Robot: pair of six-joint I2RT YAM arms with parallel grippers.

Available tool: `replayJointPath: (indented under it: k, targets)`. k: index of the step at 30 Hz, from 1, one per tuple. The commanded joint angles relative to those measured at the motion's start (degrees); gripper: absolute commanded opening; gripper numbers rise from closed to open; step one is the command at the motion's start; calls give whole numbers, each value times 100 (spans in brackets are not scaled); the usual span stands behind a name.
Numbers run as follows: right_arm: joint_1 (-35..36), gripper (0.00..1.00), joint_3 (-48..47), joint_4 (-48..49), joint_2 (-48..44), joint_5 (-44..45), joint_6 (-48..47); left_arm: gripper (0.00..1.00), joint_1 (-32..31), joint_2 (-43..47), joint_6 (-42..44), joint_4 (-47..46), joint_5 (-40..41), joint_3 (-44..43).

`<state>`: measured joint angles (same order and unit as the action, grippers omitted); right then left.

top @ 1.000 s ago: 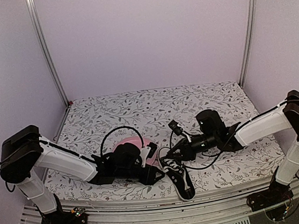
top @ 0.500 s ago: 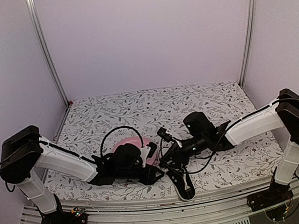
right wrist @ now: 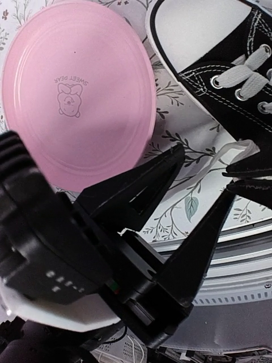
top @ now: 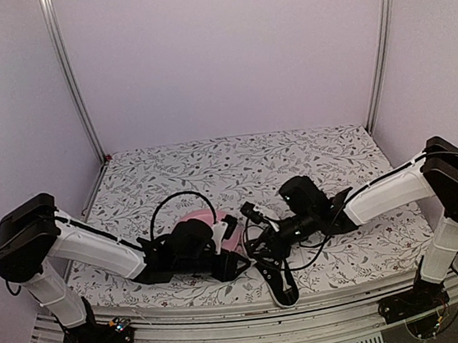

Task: Tie the shoes

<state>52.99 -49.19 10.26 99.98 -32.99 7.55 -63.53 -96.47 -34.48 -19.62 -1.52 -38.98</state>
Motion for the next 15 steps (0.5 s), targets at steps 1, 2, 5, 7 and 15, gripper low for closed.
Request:
replayJointPath:
  k: [1,2,5,7,15]
  targets:
    - [31,2,302,305,-526,421,181,47,-57,231,28,-133,105,209]
    - [27,2,359,336,-622,573,285,49,-56,252,46,-160,92,264]
    - [24,2,518,414,-837,942,501,54,-68,305,104,-234,58,404]
    - [16,2,594,461,-910,1066,593,56,-66,286,145,-197,74,426]
    - [-11,2,812,655,-1018,1144,856,51,-120,-86,325,17,165,144]
